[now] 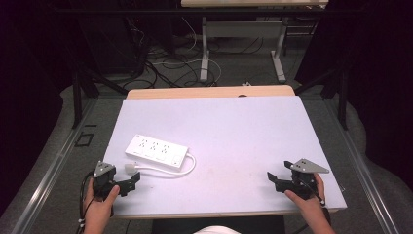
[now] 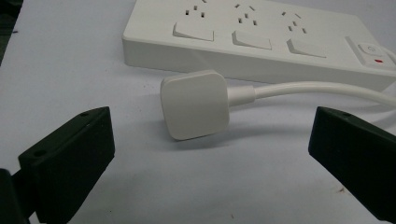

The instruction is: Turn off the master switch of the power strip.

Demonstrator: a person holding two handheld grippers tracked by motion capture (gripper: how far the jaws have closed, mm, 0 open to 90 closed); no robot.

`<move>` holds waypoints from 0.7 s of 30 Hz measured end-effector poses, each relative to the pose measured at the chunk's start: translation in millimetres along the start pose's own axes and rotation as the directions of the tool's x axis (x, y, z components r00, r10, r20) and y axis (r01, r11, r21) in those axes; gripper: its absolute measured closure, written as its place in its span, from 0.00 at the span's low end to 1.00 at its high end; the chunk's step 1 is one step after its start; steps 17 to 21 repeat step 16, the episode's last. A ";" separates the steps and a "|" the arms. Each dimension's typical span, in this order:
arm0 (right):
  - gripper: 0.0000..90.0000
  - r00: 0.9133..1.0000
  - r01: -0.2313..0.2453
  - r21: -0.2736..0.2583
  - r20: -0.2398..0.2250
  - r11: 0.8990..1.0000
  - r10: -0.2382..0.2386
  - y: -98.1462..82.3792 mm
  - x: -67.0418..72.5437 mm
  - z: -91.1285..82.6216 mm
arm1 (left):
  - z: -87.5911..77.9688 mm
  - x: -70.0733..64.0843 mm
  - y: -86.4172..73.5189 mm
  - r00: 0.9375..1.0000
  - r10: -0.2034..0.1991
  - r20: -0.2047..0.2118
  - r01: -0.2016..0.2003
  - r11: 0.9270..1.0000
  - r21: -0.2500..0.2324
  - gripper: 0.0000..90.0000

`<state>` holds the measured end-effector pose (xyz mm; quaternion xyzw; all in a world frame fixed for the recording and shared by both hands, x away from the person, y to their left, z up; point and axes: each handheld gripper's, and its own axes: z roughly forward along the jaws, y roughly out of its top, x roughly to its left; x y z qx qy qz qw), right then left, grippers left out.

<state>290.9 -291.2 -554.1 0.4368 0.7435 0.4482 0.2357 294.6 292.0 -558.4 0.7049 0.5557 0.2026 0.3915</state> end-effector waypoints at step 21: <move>0.21 1.000 0.013 -0.001 0.001 1.000 -0.013 0.5 -1.7 -0.7 | 1.7 -0.3 -0.2 1.000 0.011 -0.002 -0.011 1.000 0.003 0.00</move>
